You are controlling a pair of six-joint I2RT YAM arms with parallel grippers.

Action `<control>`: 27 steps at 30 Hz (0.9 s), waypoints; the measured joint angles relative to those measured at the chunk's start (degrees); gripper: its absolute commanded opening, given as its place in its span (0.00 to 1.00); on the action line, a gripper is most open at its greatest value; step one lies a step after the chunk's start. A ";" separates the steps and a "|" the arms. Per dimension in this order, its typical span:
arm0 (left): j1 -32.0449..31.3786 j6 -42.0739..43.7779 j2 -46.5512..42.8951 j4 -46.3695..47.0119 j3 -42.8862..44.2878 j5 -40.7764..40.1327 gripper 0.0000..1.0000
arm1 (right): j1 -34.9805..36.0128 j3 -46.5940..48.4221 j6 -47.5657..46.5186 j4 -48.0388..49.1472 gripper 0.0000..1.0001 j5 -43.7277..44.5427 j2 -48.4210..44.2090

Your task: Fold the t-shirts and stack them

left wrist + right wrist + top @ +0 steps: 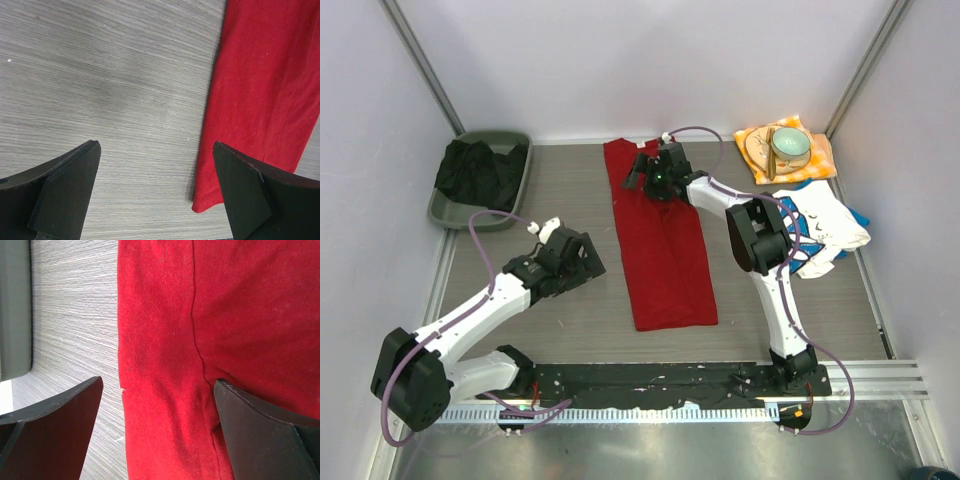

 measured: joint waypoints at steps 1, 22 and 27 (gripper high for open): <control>0.00 -0.31 0.00 0.44 -0.48 0.39 1.00 | 0.28 0.20 -0.02 -0.46 1.00 0.59 0.02; -17.77 -8.22 9.35 14.80 -8.44 2.01 0.98 | 0.90 -28.20 -9.42 -14.73 0.99 28.98 -45.70; -23.82 -12.28 11.39 16.92 -7.54 0.22 0.95 | 0.90 -40.22 -10.10 -18.12 0.97 32.15 -52.30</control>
